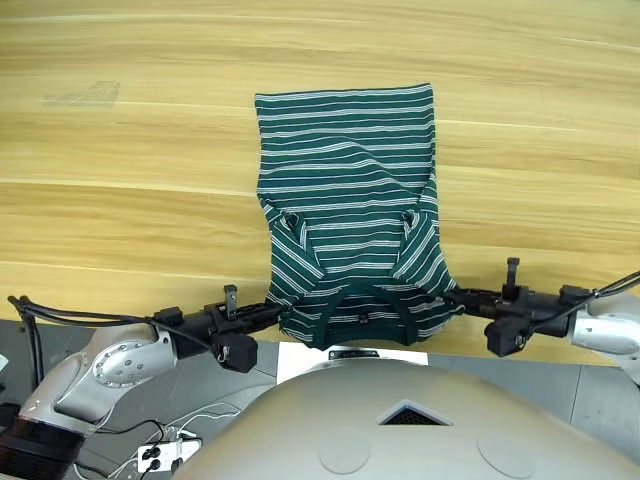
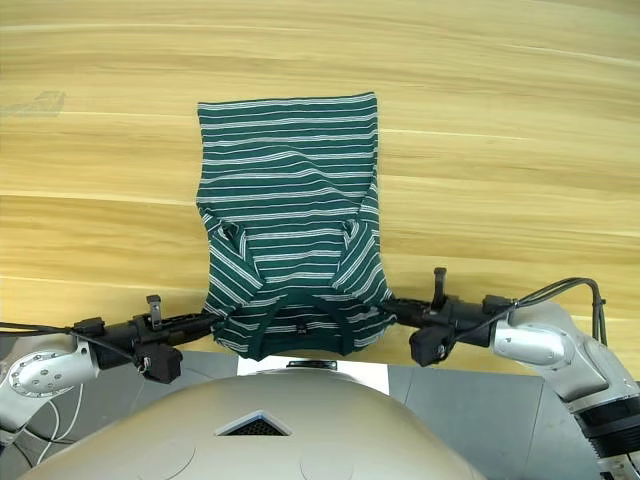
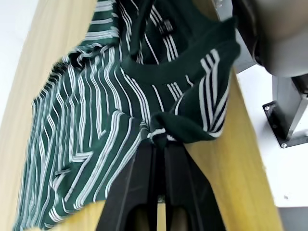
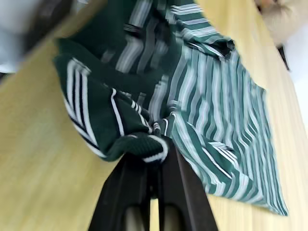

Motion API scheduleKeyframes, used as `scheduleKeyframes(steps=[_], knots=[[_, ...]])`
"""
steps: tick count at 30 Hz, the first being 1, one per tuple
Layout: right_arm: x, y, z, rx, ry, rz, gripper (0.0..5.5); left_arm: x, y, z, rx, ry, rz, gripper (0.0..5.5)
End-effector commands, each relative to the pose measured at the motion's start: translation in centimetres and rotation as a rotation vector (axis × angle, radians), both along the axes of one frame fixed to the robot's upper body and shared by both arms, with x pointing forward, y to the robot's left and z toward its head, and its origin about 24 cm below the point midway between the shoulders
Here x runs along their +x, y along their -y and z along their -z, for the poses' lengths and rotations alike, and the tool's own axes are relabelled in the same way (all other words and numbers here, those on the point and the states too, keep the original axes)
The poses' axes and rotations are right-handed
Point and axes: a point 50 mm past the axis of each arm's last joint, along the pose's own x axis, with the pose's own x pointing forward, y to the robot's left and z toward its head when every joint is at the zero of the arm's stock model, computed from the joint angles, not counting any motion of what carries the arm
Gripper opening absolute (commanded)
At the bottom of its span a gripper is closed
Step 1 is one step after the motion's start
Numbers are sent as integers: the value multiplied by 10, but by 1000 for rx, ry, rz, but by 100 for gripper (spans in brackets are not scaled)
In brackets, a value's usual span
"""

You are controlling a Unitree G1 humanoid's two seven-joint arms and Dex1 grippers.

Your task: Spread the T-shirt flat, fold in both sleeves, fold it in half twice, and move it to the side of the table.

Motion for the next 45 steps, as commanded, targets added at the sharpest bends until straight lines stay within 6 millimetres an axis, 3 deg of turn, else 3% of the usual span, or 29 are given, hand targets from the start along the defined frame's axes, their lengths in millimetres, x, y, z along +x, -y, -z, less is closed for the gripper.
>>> scheduleKeyframes(steps=[1, 5, 10, 16, 21, 27, 33, 37, 42, 45], knots=[[46, -5, -13, 213, 44, 184, 0, 35, 10, -10, -239, 14, -93, 1], [90, -18, -17, 386, 49, 318, 0, 73, 25, -21, -516, -27, -153, 1], [120, -35, -6, 445, 37, 405, 0, 123, 35, -19, -688, -80, -292, 1], [164, -54, 0, 495, 57, 552, 0, 179, 28, -2, -787, -152, -622, 1], [205, -55, 1, 513, 96, 766, 0, 216, 15, 20, -734, -192, -919, 1], [230, -56, 6, 491, 89, 961, 0, 232, 12, 33, -698, -206, -1069, 1], [239, -70, 13, 470, 47, 1082, 0, 246, 17, 27, -744, -206, -1107, 1], [240, -79, 16, 449, 29, 1115, 0, 255, 20, 19, -794, -201, -1138, 79], [243, -92, 14, 478, 15, 1154, 113, 264, 23, 15, -840, -215, -1220, 168], [245, -86, 13, 527, -1, 1248, 174, 263, 9, 20, -844, -217, -1362, 221]])
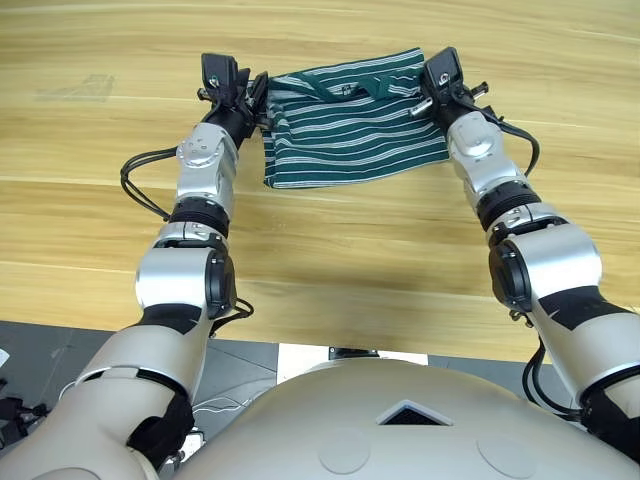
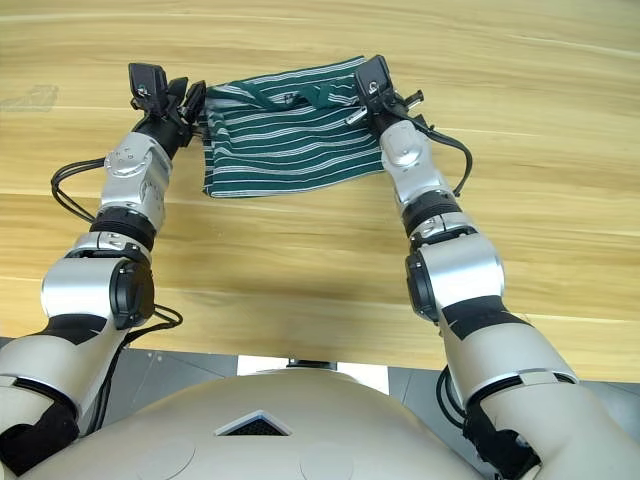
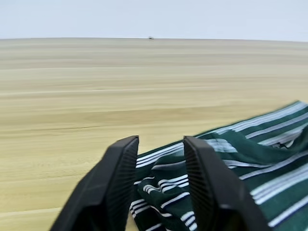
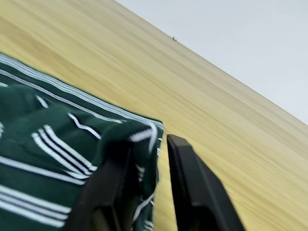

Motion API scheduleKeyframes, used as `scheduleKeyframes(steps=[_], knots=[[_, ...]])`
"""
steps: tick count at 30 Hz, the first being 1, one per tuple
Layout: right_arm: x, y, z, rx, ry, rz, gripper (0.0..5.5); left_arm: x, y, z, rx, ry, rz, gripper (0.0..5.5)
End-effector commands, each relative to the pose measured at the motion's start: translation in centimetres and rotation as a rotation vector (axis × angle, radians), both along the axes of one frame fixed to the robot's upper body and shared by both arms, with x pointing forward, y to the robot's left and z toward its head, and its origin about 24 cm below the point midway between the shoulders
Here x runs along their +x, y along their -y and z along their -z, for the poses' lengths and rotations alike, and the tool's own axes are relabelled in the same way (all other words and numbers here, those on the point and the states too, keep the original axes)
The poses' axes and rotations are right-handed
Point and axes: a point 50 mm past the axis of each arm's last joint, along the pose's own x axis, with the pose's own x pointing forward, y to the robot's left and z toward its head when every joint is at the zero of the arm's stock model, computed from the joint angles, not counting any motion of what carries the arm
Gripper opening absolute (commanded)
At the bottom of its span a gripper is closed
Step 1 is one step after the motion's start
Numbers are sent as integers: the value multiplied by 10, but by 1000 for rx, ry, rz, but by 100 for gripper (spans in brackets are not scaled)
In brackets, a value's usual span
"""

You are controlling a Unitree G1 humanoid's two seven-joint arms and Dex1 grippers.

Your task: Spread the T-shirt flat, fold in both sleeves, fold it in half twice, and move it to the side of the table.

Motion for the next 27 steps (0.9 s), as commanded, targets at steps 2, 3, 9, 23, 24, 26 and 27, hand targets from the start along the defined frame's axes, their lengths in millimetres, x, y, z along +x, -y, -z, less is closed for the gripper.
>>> scheduleKeyframes(steps=[2, 3, 9, 23, 24, 26, 27], knots=[[6, 12, -6, 62, -6, 150, 207, 0, -23, 4, -22, -77, -181, 249], [7, 12, -6, 82, -4, 175, 228, -2, -27, 6, -24, -88, -207, 267], [3, 36, 1, 241, -26, 391, 250, -17, -41, 13, 91, 0, -221, 363], [-125, -42, 7, 366, 223, -111, 250, 2, 46, -14, 238, 72, 416, 422], [-129, -42, 5, 362, 223, -115, 250, 4, 46, -9, 219, 15, 384, 422], [-134, -42, 4, 357, 221, -112, 250, 5, 44, -2, 182, -60, 324, 422], [-136, -42, 4, 355, 219, -112, 250, 5, 41, 2, 153, -98, 277, 422]])
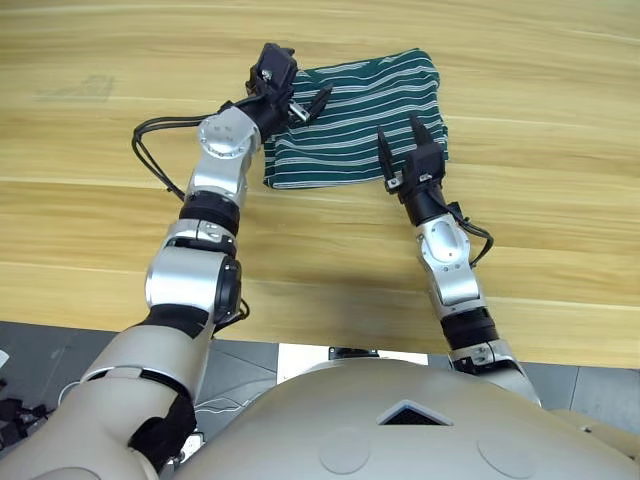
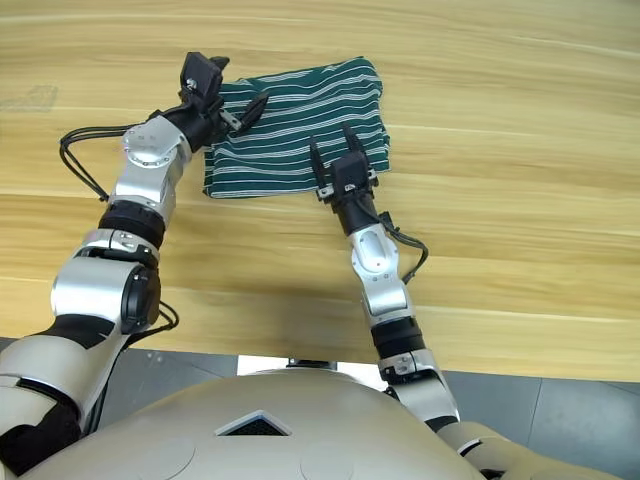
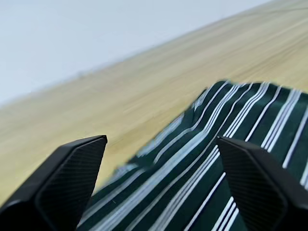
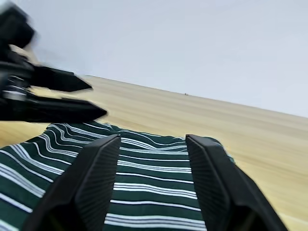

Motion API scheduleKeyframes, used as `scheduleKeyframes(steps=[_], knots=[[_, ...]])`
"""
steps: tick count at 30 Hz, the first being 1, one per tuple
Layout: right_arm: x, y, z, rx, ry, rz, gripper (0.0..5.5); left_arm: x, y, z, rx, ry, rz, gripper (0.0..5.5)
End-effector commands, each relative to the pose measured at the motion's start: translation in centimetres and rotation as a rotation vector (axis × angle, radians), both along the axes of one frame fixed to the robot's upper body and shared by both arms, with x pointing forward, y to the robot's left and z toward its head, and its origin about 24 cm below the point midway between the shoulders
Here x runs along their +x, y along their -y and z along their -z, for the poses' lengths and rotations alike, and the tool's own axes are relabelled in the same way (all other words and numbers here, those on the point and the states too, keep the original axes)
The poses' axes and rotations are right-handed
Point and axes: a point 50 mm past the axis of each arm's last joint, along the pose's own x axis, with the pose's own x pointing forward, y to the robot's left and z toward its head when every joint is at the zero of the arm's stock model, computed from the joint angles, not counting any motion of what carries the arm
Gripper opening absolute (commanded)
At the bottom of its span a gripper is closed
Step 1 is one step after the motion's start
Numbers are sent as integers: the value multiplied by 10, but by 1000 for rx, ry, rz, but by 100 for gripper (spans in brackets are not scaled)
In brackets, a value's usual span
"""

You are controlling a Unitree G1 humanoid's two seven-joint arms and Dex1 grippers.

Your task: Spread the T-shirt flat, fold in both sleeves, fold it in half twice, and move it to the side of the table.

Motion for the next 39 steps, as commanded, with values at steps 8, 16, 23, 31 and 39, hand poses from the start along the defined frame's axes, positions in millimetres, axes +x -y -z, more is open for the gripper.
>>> scheduleKeyframes(steps=[8, 16, 23, 31, 39], knots=[[-25, -4, -8, -29, 4, -6, 250, -33, -25, 61, -221, -367, -292, 422], [-28, -6, -13, -29, 2, 33, 250, -176, 27, 86, -458, -529, -118, 422], [-23, -3, -17, -22, -9, 75, 250, -255, 34, 21, -462, -524, 117, 422], [-17, 2, -13, -48, -37, 96, 250, -261, 35, 1, -431, -449, 229, 422], [-14, 6, -16, -103, 36, 99, 250, -248, 35, -47, -536, -45, 397, 422]])
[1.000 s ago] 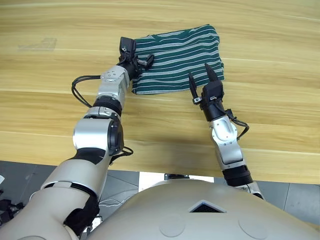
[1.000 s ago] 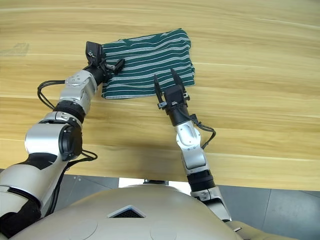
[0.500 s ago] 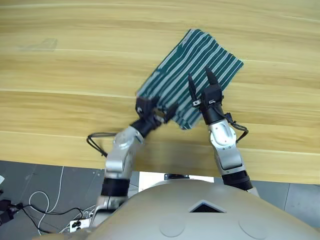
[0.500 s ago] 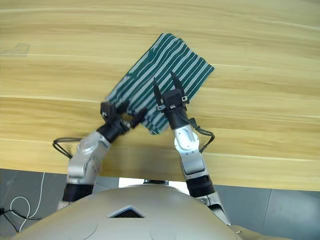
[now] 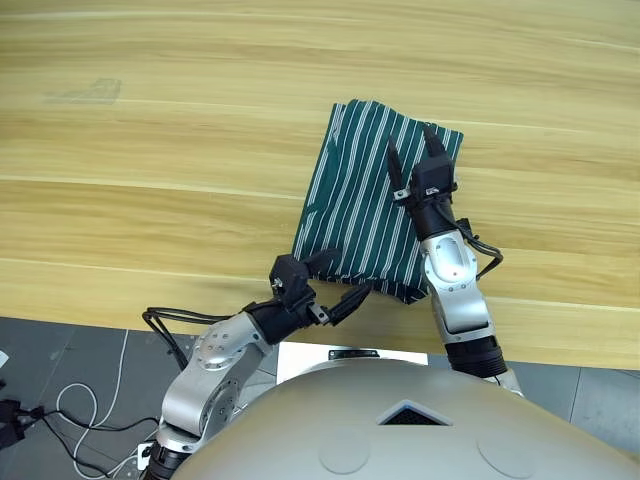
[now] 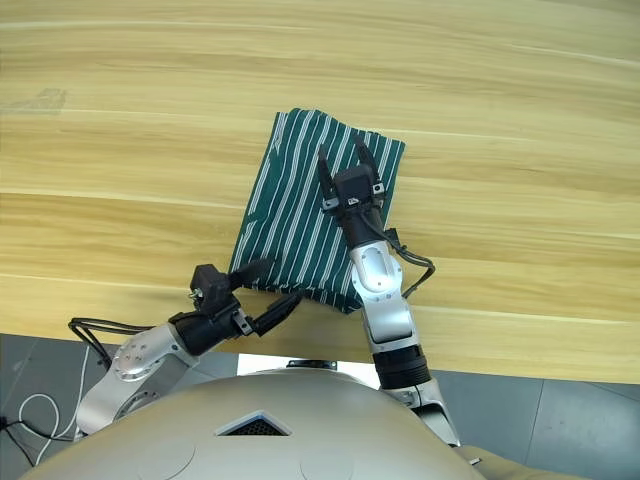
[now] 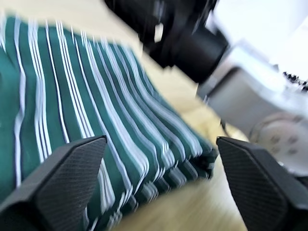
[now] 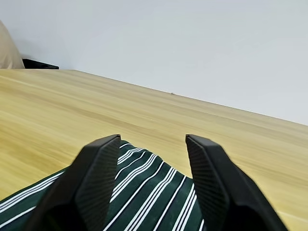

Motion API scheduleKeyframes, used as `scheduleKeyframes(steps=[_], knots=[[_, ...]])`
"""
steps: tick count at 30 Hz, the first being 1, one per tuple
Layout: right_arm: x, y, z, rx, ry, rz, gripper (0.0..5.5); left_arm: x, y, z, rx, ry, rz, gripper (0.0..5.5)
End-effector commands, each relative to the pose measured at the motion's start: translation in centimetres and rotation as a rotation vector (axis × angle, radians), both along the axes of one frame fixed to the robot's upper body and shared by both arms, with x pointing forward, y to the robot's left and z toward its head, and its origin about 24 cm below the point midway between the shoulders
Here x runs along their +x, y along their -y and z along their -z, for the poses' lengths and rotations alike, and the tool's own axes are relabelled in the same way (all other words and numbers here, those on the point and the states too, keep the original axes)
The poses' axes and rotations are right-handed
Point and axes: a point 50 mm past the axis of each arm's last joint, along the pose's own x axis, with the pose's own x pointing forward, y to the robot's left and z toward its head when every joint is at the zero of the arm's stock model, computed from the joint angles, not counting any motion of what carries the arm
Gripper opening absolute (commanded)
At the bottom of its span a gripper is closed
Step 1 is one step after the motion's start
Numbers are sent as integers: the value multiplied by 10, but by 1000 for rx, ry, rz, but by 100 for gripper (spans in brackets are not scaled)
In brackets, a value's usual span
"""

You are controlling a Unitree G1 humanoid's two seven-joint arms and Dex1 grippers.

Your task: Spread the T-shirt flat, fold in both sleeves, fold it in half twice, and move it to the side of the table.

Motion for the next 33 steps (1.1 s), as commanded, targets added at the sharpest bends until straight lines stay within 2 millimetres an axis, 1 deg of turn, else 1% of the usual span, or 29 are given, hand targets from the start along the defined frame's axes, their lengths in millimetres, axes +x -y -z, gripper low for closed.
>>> scheduleKeyframes(steps=[1, 2, 4, 5, 7, 9, 11, 12, 13, 14, 15, 16, 18, 20, 22, 25, 27, 29, 31, 33], knots=[[7, 10, -10, -56, 84, 20, 250, 26, -11, -16, 111, 297, -52, 422], [7, 17, -13, -76, 102, 24, 250, 42, -22, -16, 234, 391, -105, 422], [7, 37, -15, -145, 118, 29, 250, 73, -49, -6, 451, 471, -213, 422], [5, 54, -14, -191, 115, 37, 250, 85, -62, 4, 540, 466, -233, 422], [1, 88, -15, -300, 118, 59, 250, 100, -84, 25, 726, 455, -230, 422], [-9, 129, -15, -430, 97, 68, 250, 109, -96, 40, 839, 443, -201, 422], [-20, 168, -10, -568, 46, 94, 250, 115, -102, 49, 862, 402, -212, 422], [-26, 191, -9, -622, 19, 149, 250, 115, -102, 56, 874, 374, -210, 422], [-30, 208, -11, -656, 5, 194, 250, 111, -100, 64, 875, 340, -207, 422], [-33, 219, -13, -671, 0, 223, 250, 107, -97, 70, 879, 321, -195, 422], [-36, 224, -14, -673, -4, 228, 250, 101, -93, 74, 877, 311, -172, 422], [-41, 223, -12, -688, -16, 182, 250, 92, -87, 78, 861, 298, -133, 422], [-49, 215, -5, -705, -53, 67, 250, 71, -76, 79, 822, 297, -41, 422], [-58, 205, 4, -736, -100, -74, 250, 50, -69, 74, 786, 307, 44, 422], [-65, 202, 10, -760, -136, -169, 250, 37, -67, 69, 769, 319, 101, 422], [-64, 199, 14, -827, -152, -249, 250, 21, -63, 60, 750, 335, 168, 422], [-62, 190, 17, -858, -142, -309, 250, 16, -62, 57, 745, 340, 183, 422], [-60, 181, 21, -857, -126, -355, 250, 18, -64, 56, 755, 338, 161, 422], [-61, 174, 25, -875, -122, -411, 250, 30, -74, 56, 791, 342, 89, 422], [-67, 177, 31, -965, -141, -486, 250, 42, -88, 53, 840, 364, 17, 422]])
